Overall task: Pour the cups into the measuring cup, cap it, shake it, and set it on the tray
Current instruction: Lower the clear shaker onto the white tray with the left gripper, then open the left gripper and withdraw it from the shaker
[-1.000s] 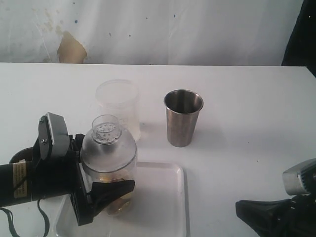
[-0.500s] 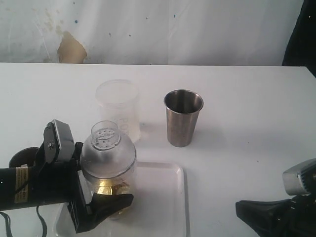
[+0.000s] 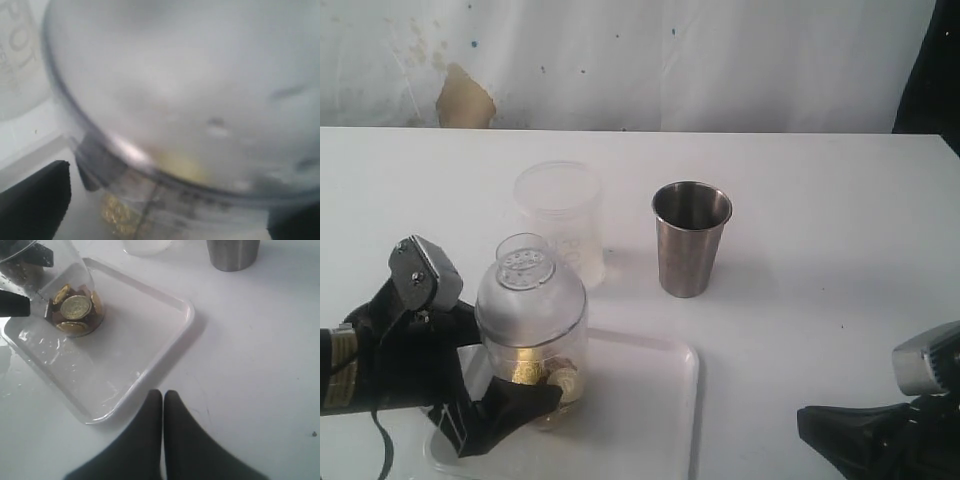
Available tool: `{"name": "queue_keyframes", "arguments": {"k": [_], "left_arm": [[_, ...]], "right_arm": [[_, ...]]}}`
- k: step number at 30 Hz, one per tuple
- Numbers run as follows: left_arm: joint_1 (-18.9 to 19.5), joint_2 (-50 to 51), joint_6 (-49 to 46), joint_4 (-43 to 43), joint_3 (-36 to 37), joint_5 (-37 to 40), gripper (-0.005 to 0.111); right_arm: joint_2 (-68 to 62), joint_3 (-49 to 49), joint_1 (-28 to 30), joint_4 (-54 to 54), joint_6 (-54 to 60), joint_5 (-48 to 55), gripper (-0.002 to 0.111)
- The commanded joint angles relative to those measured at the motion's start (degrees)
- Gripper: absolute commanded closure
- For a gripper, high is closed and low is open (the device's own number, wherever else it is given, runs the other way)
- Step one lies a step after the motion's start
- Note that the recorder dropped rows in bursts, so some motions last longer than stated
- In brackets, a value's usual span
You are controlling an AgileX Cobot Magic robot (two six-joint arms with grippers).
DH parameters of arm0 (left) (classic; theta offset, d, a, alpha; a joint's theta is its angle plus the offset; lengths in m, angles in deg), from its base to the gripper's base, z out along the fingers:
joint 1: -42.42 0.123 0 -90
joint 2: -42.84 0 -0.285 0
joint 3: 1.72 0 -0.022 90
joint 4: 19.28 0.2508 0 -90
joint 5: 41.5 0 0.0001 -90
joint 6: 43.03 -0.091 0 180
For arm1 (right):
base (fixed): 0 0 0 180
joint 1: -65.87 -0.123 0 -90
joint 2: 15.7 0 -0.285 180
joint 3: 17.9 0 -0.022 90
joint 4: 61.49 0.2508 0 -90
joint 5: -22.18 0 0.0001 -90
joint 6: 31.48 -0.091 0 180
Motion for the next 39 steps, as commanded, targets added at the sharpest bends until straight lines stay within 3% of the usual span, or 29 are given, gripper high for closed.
{"name": "queue_keyframes", "arguments": {"k": [1, 5, 8, 15, 17, 20, 23, 29, 34, 39], "left_arm": [[-0.09, -5.55, 9.93, 6.30, -0.18, 1.71, 0.019], [-0.09, -9.23, 18.90, 10.63, -0.18, 7.26, 0.029], [-0.09, -11.31, 27.02, 15.73, -0.18, 12.15, 0.044], [-0.09, -15.74, 47.12, 31.08, -0.18, 12.69, 0.070], [-0.09, -17.20, 52.47, 35.97, -0.18, 13.28, 0.080], [-0.09, -20.11, 62.50, 40.30, -0.18, 16.81, 0.106], [-0.09, -23.51, 71.34, 40.30, -0.18, 23.31, 0.107], [-0.09, -32.31, 79.23, 40.30, -0.18, 37.05, 0.107], [-0.09, -41.20, 83.82, 40.30, 0.58, 48.61, 0.107], [-0.09, -51.87, 83.99, 36.59, 5.70, 62.26, 0.107]], "right_arm": [[0.11, 0.28, 0.44, 0.00, 0.64, -0.48, 0.108], [0.11, 0.28, 0.44, 0.00, 0.64, -0.48, 0.108], [0.11, 0.28, 0.44, 0.00, 0.64, -0.48, 0.108], [0.11, 0.28, 0.44, 0.00, 0.64, -0.48, 0.108], [0.11, 0.28, 0.44, 0.00, 0.64, -0.48, 0.108], [0.11, 0.28, 0.44, 0.00, 0.64, -0.48, 0.108], [0.11, 0.28, 0.44, 0.00, 0.64, -0.48, 0.108], [0.11, 0.28, 0.44, 0.00, 0.64, -0.37, 0.108], [0.11, 0.28, 0.44, 0.00, 0.64, -0.37, 0.108], [0.11, 0.28, 0.44, 0.00, 0.64, -0.37, 0.108]]}}
